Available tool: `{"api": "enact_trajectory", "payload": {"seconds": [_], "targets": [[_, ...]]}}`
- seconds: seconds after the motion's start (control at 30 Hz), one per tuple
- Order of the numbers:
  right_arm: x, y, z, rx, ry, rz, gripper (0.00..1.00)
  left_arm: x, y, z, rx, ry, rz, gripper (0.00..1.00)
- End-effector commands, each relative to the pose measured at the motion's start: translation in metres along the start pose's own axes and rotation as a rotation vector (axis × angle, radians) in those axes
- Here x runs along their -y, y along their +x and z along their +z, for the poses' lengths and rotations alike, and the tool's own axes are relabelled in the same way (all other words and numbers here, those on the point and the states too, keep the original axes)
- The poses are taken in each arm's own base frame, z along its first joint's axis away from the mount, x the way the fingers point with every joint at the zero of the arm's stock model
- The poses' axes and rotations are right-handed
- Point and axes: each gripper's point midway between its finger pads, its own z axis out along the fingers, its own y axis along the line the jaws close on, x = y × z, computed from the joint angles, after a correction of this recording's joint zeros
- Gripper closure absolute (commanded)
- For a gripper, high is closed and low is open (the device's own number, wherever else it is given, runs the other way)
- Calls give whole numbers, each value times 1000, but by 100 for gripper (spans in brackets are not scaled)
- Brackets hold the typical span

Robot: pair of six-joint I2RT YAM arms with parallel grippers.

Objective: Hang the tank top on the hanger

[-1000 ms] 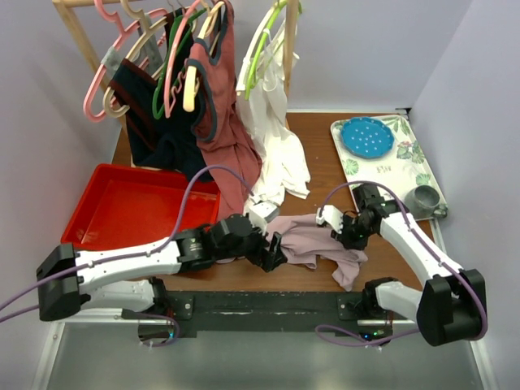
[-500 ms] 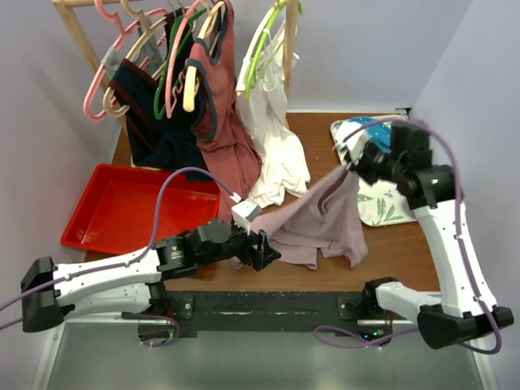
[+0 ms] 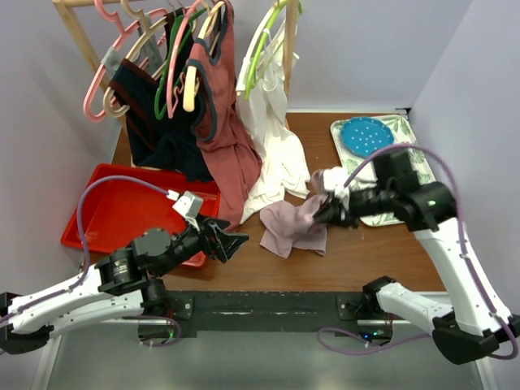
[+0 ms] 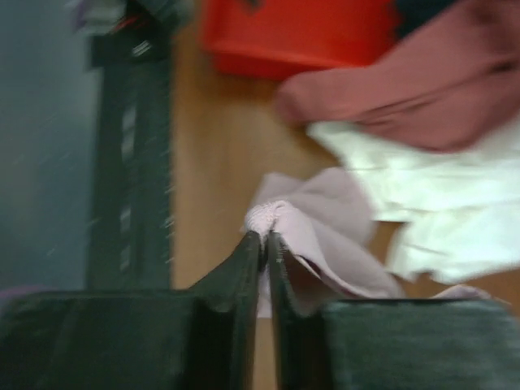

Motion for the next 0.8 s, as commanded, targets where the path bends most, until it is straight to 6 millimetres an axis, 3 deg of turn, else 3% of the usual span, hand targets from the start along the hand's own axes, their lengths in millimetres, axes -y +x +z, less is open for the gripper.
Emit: {"api": "enact_trajectory", "payload": {"seconds": [0.0,0.03,0.07,0.1,0.13,0.17,0.23,0.27,0.37,0.53,0.57,0.67,0.77], "targets": [[-87,72,18,-64,-385,-8,56,-1,7,5,-34,-12,14,15],[-85,91,17,-132,-379,-62,47,3,11,7,-49,4,14,15],[-80,102,16,-184,-354,-70,28,3,22,14,-88,8,25,15],[-71,106,14,-217,-297,-84,24,12,28,17,-114,53,21,15],[-60,106,13,-254,-206,9,21,15,35,21,-140,71,26,15],[-18,110,11,-318,-5,-39,16,16,50,30,-200,74,37,15],[18,112,4,-341,205,55,11,28,63,39,-263,118,37,15],[45,109,2,-331,317,57,7,24,81,48,-327,98,47,16],[80,128,15,-317,414,247,8,23,106,66,-414,51,51,16],[99,147,68,-309,341,450,17,11,153,80,-510,-120,31,21],[102,152,88,-343,304,450,18,14,156,83,-502,-120,11,23],[116,164,115,-417,329,431,18,19,179,88,-513,-148,-37,28],[141,183,121,-521,417,366,18,25,189,96,-509,-175,-47,33]]}}
